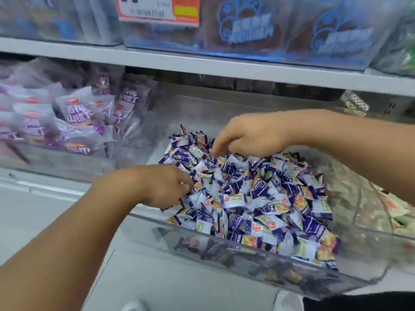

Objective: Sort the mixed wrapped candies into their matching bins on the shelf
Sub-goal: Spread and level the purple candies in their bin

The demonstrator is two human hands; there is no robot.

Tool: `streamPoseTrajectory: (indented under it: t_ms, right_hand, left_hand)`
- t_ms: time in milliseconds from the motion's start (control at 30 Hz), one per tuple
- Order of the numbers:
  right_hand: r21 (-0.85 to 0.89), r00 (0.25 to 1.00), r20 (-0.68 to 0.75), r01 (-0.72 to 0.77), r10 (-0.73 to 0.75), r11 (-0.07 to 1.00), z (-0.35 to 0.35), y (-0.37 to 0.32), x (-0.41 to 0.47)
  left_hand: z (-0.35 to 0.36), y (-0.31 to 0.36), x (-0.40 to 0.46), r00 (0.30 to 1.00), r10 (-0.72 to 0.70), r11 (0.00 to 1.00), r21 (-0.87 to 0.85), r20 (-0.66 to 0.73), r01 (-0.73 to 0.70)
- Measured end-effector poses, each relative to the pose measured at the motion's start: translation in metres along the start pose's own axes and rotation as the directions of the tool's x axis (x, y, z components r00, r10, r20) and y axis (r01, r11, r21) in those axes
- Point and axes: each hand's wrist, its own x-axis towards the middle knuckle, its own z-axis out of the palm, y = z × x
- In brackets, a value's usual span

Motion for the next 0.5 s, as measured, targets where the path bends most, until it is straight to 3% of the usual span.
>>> streamPoseTrajectory:
  t_ms: [200, 333, 500]
  right_hand:
    - [-0.171, 0.921, 0.349, -0.117, 0.171, 0.978, 0.027, 0.034, 0.069]
    - [-0.001, 0.908, 0.393, -0.155, 0.143, 0.988, 0.013, 0.042, 0.051]
    - [-0.002, 0.890, 0.432, -0.157, 0.142, 0.988, 0.011, 0.049, 0.043]
  left_hand:
    - [0.002, -0.006, 0.015, 0.998, 0.069, 0.987, -0.144, 0.009, -0.067]
    - [0.001, -0.011, 0.025, 0.996, 0.039, 0.937, -0.343, -0.081, -0.065]
    - [-0.001, -0.010, 0.029, 0.995, 0.049, 0.943, -0.324, -0.091, -0.076]
